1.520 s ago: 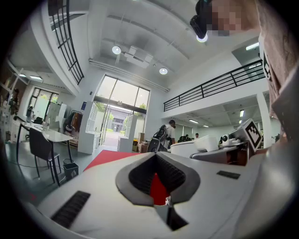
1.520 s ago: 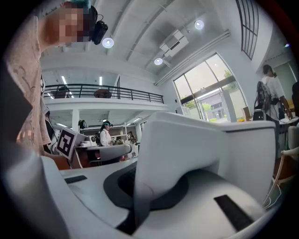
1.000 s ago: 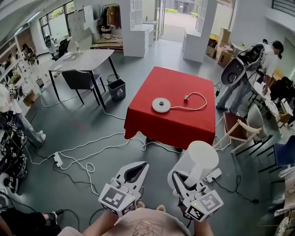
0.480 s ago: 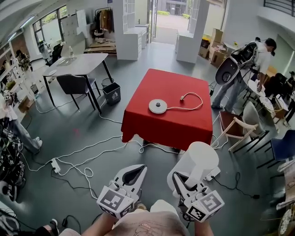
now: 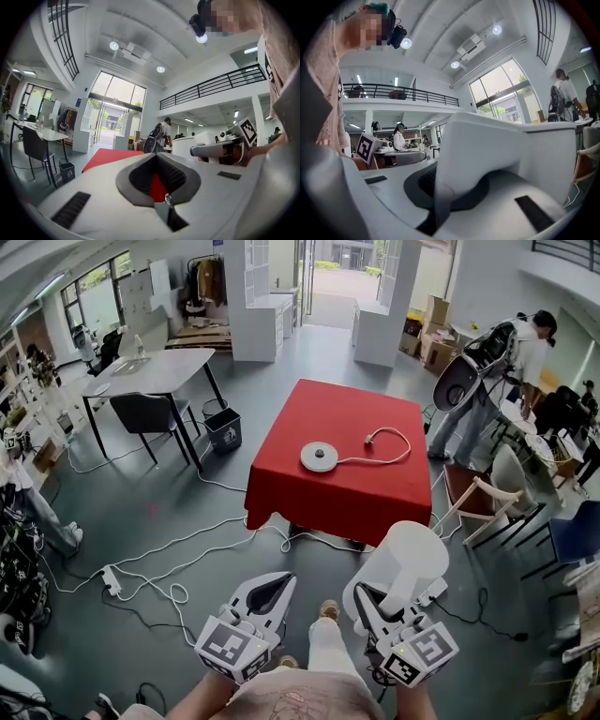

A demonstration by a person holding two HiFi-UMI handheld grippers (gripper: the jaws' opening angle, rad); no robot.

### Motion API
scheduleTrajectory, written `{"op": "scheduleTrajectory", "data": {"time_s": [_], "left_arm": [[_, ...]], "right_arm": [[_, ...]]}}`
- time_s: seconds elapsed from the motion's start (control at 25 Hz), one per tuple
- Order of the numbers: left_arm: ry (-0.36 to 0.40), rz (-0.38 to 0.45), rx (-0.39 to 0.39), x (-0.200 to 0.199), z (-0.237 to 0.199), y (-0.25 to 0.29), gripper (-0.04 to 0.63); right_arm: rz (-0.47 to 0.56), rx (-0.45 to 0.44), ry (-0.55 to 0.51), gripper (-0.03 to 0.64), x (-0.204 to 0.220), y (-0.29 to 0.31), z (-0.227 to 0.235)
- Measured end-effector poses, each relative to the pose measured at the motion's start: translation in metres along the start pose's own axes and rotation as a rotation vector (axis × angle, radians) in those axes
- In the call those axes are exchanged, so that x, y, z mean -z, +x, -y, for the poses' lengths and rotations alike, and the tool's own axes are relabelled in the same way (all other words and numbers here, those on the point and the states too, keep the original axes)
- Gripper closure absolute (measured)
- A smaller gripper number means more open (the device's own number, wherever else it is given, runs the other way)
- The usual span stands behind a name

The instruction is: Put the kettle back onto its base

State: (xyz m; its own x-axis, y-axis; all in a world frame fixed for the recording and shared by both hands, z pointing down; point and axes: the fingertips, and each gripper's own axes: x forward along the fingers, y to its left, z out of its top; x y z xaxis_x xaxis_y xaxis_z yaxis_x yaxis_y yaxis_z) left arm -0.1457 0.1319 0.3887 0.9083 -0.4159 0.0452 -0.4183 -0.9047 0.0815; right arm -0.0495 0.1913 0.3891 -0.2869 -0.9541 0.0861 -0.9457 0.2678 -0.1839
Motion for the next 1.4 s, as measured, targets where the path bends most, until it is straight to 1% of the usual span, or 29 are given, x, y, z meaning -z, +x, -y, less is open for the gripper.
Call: {"op": "scheduleTrajectory", "data": {"time_s": [0.28, 0.48, 0.6, 0.84, 1.04, 1.4], "left_arm": [[-0.004, 0.001, 0.022, 0.005, -0.010, 0.011, 0.609], [-0.007, -0.017, 0.005, -0.001, -0.019, 0.027, 0.609], [-0.006, -0.014, 0.018, 0.005, -0.022, 0.036, 0.609], [-0.012, -0.022, 0.013, 0.008, -0.035, 0.056, 0.609], [-0.011, -0.025, 0.015, 0.007, -0.053, 0.078, 0.609], [-0.007, -0.020, -0.001, -0.008, -0.086, 0.118, 0.609]], "right_arm": [[0.000, 0.002, -0.012, 0.600, -0.005, 0.015, 0.010], [-0.003, 0.000, -0.005, 0.600, -0.006, 0.025, 0.025], [-0.009, -0.001, -0.005, 0.600, -0.005, 0.031, 0.035], [-0.013, -0.010, 0.000, 0.600, -0.006, 0.048, 0.053], [-0.013, -0.015, 0.005, 0.600, -0.011, 0.071, 0.073], [-0.018, -0.039, 0.005, 0.600, -0.028, 0.112, 0.107]]}}
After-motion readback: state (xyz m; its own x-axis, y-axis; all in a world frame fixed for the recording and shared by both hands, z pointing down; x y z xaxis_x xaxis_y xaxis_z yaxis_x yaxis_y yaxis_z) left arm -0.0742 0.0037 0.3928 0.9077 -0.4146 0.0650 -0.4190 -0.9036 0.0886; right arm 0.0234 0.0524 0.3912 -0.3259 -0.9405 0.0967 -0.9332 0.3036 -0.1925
